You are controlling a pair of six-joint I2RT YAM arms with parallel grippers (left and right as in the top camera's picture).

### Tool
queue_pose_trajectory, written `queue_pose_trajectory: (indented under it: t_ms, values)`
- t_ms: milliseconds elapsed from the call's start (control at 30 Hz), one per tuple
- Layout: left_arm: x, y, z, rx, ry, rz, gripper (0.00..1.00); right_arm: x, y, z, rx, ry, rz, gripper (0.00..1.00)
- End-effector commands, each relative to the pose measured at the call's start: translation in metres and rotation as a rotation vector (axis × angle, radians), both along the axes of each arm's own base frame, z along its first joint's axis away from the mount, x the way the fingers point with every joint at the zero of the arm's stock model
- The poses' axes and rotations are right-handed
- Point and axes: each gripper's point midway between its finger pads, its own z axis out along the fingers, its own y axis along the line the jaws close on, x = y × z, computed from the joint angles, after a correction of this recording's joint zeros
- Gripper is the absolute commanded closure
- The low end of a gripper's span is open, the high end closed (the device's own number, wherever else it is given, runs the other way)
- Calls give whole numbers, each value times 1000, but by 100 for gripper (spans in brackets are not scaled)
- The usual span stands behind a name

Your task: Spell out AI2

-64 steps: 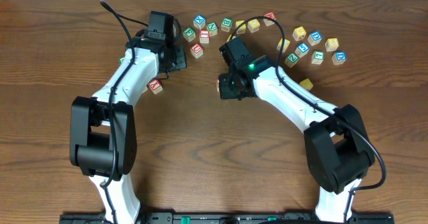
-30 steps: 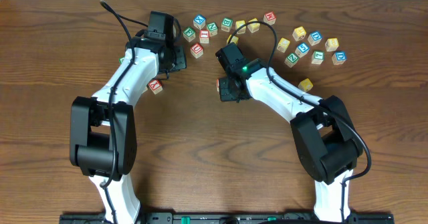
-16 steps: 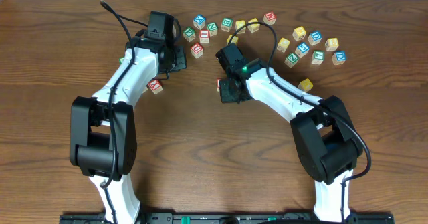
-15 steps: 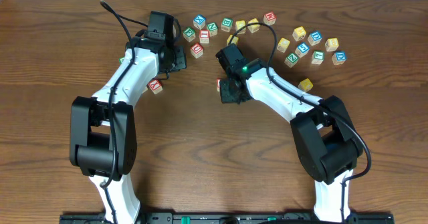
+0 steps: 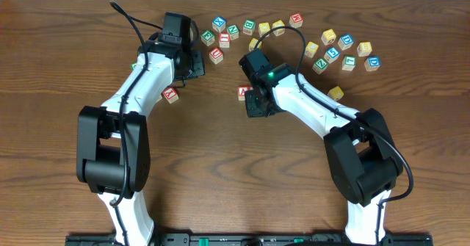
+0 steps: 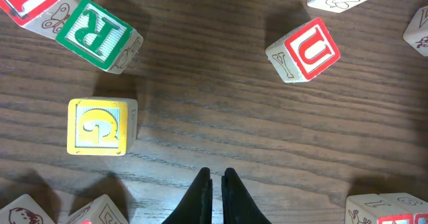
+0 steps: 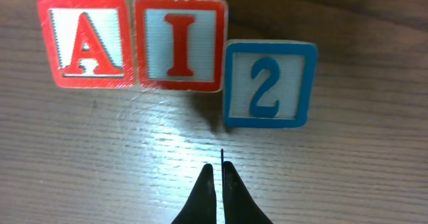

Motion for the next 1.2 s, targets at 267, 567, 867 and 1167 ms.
queue_pose_trajectory:
  t_ms: [267,567,867,1167]
  values:
    - [0,2,0,8,2,8,92,14,-6,6,-47,-78,-32,99]
    - [-1,3,0,8,4,8,92,22,-8,6,-61,-109,-41,99]
    - [-2,3,-2,10,10,8,92,25,-7,7,-57,-125,-43,99]
    - [-2,3,-2,10,10,8,92,21,-11,6,-75,-109,-43,99]
